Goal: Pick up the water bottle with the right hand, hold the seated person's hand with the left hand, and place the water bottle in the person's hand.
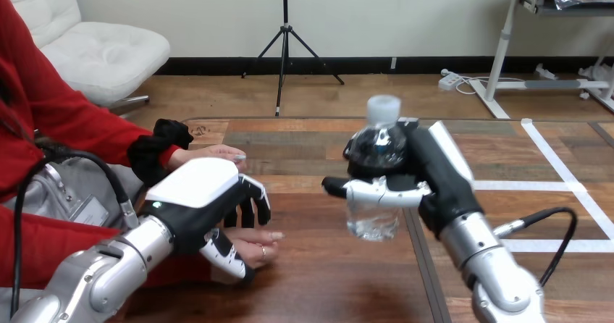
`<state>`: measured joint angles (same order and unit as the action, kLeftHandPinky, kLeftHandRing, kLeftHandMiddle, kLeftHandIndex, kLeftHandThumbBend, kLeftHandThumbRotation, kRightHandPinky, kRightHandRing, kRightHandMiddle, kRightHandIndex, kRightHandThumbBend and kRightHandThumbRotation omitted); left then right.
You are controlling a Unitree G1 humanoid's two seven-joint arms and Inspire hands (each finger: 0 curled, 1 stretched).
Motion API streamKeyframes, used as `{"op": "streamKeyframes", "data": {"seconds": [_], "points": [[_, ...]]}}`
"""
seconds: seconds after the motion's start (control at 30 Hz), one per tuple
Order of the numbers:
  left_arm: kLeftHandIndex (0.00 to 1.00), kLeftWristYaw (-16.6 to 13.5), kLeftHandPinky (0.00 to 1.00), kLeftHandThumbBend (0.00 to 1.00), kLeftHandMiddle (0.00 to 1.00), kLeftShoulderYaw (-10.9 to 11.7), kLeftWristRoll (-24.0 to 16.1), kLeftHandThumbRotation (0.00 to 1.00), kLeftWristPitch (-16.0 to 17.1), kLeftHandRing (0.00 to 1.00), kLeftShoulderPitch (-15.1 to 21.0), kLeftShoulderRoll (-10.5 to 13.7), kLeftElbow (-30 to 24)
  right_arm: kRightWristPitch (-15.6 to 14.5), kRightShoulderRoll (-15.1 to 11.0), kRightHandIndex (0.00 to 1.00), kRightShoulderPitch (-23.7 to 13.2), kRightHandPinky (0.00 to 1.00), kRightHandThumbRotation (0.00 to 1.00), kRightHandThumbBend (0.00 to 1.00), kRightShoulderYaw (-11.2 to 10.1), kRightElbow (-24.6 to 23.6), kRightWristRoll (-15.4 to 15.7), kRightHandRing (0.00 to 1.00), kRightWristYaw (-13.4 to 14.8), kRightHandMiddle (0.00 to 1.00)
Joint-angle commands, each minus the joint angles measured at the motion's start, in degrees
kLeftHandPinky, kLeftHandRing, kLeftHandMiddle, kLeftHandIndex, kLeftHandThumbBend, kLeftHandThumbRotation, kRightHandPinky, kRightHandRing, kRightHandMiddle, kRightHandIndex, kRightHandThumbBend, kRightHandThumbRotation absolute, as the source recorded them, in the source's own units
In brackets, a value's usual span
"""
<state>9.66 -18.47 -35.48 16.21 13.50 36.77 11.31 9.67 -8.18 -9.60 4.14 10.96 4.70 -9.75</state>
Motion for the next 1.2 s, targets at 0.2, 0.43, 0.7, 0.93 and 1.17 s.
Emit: {"op": "streamKeyframes", "data": {"seconds": [0.2, 0.43, 0.7, 0.93, 1.17], "points": [[0.55, -0.16, 0.45, 0.96, 0.52, 3.38, 1.8, 0.0, -0.4, 0.47, 1.08, -0.78, -4.3, 6.53, 2.57, 0.39, -6.96, 0.27, 0.0, 0.88, 0.72, 5.7, 0.71, 0.32, 1.88, 0.37], [0.55, -0.2, 0.46, 0.95, 0.53, 3.81, 2.57, 0.0, -0.07, 0.49, 0.75, -0.89, -5.14, 7.98, 3.54, 0.4, -7.51, 0.28, 0.0, 0.87, 1.2, 8.36, 1.25, 0.33, 2.24, 0.38], [0.55, -0.84, 0.47, 0.95, 0.54, 4.13, 2.94, 0.0, 0.71, 0.5, 0.3, -0.72, -5.31, 8.54, 4.07, 0.4, -7.66, 0.28, 0.0, 0.87, 1.55, 9.66, 1.55, 0.33, 2.28, 0.38], [0.55, -1.47, 0.47, 0.96, 0.53, 4.61, 2.82, 0.0, 1.93, 0.49, -0.22, 0.18, -4.43, 10.43, 4.15, 0.4, -7.68, 0.28, 0.0, 0.87, 1.44, 10.98, 1.55, 0.33, 2.03, 0.38], [0.56, -0.77, 0.44, 0.98, 0.53, 5.28, 1.63, 0.0, 1.03, 0.48, -0.83, 1.15, -4.44, 10.58, 3.81, 0.4, -7.12, 0.27, 0.0, 0.87, 1.24, 10.36, 1.53, 0.32, 1.89, 0.37]]}}
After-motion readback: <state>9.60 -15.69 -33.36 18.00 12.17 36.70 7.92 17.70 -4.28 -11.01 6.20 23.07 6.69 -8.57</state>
